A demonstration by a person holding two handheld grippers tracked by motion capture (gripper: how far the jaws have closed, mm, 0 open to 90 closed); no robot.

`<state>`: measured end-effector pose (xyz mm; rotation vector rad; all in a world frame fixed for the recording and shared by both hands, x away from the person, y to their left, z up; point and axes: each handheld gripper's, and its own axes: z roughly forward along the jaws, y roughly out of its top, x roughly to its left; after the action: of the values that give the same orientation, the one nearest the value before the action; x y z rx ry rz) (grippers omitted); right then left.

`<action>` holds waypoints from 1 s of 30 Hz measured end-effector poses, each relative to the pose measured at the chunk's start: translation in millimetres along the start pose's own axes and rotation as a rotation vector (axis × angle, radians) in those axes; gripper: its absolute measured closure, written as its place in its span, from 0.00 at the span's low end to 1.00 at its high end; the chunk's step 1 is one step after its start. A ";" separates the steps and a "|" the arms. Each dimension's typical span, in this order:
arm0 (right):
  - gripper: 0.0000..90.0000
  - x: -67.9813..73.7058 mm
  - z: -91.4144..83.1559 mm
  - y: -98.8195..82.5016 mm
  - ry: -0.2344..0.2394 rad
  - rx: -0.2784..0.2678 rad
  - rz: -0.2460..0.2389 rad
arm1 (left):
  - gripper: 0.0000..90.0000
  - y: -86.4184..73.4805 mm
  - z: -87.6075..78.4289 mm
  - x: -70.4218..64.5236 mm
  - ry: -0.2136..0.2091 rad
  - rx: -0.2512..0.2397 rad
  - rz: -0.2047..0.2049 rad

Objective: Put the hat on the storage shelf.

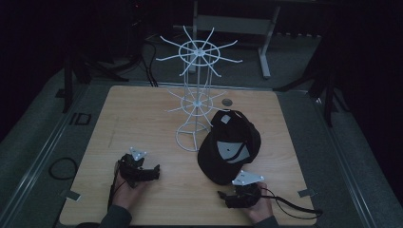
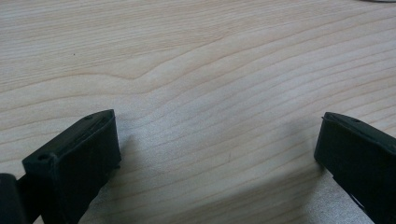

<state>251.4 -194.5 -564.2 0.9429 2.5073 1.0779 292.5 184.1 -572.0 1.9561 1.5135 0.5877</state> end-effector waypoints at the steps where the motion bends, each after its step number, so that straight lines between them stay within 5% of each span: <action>1: 0.29 -0.1 0.0 0.2 0.001 0.000 0.005 | 0.00 0.0 0.0 0.0 0.000 0.000 0.000; 14: 0.40 6.6 1.3 7.4 -0.028 -0.032 0.018 | 0.00 0.0 0.0 0.0 0.000 0.000 0.000; 30: 0.53 3.2 -0.3 15.0 -0.023 -0.161 0.186 | 0.00 0.0 0.0 0.0 0.000 0.000 0.000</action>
<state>255.9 -184.8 -553.2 1.1504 2.3095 1.2931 292.6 184.1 -572.1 1.9557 1.5134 0.5880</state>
